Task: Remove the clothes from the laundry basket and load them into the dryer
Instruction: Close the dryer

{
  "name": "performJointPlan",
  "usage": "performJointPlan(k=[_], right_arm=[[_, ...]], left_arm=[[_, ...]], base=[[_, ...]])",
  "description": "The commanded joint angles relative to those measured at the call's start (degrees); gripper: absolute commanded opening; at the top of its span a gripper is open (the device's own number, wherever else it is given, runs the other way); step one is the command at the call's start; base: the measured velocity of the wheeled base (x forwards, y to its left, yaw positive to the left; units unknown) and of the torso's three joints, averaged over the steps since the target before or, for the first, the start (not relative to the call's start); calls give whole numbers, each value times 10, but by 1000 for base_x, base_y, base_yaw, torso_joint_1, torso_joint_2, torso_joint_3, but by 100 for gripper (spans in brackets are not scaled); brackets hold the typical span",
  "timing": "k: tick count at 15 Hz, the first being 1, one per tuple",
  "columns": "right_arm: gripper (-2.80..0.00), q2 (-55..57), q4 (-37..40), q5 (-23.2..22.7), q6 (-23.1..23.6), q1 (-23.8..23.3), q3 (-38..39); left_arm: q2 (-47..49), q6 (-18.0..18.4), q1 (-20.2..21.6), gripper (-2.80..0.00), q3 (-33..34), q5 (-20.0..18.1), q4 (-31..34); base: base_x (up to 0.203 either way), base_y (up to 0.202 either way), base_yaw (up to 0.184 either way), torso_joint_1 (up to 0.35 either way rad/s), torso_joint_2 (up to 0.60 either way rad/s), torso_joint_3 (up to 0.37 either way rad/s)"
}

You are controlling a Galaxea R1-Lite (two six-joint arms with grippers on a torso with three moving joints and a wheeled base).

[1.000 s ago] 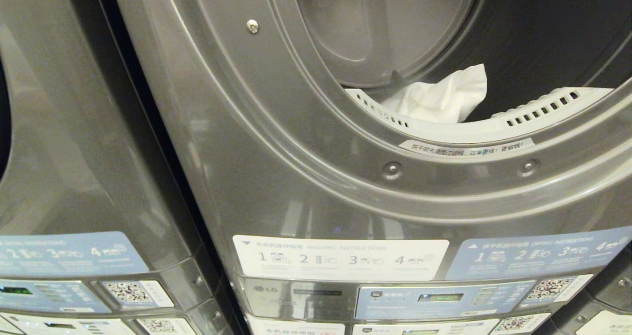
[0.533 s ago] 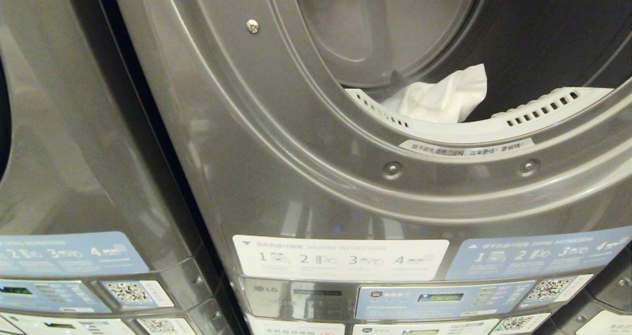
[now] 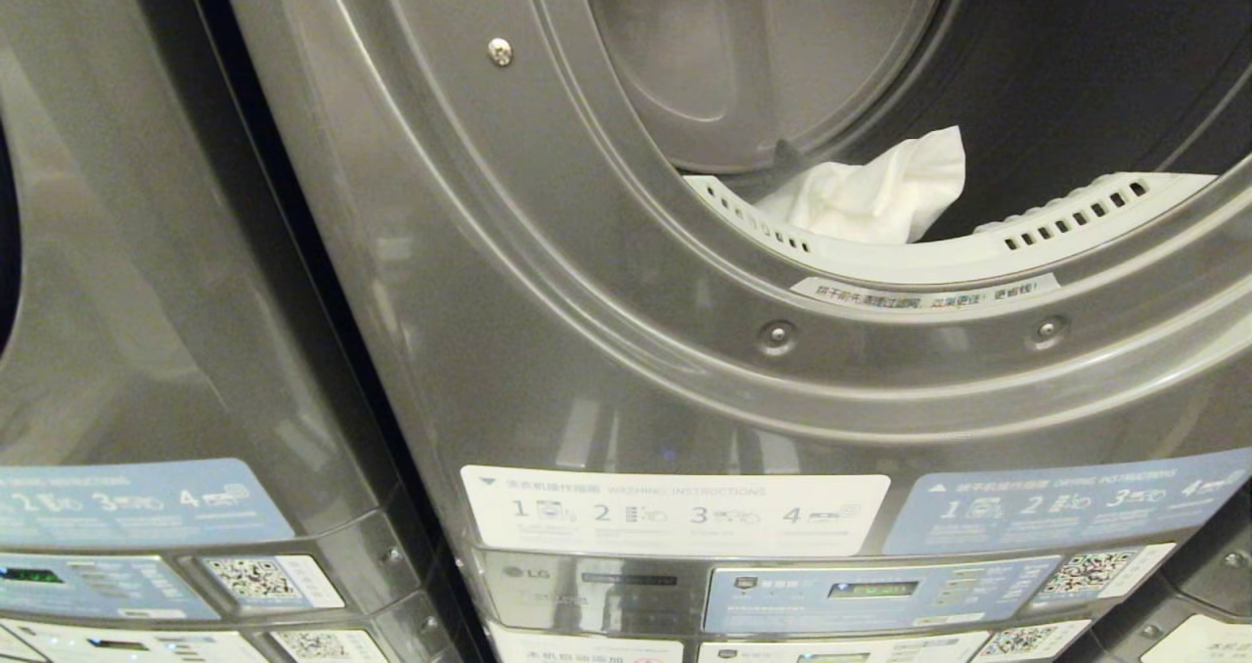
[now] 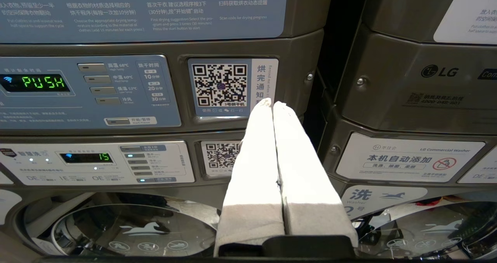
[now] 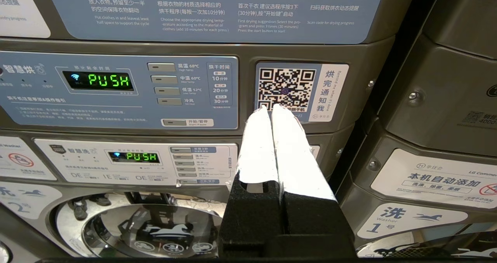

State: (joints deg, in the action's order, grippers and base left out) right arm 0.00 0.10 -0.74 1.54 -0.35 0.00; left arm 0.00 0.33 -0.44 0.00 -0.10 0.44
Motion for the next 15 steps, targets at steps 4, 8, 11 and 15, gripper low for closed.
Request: performJointPlan(k=[4, 8, 11, 15], right_arm=[[-280, 1, 0, 0, 0, 0, 0], [-280, 1, 0, 0, 0, 0, 0], [-280, 1, 0, 0, 0, 0, 0], [-280, 1, 0, 0, 0, 0, 0]], left_arm=[[0, 0, 0, -280, 0, 0, 0], [0, 0, 0, -280, 0, 0, 0], [0, 0, 0, -280, 0, 0, 0], [0, 0, 0, -280, 0, 0, 0]], base=[[0, 0, 0, 0, 0, 0], [0, 0, 0, 0, 0, 0], [0, 0, 0, 0, 0, 0], [0, 0, 0, 0, 0, 0]])
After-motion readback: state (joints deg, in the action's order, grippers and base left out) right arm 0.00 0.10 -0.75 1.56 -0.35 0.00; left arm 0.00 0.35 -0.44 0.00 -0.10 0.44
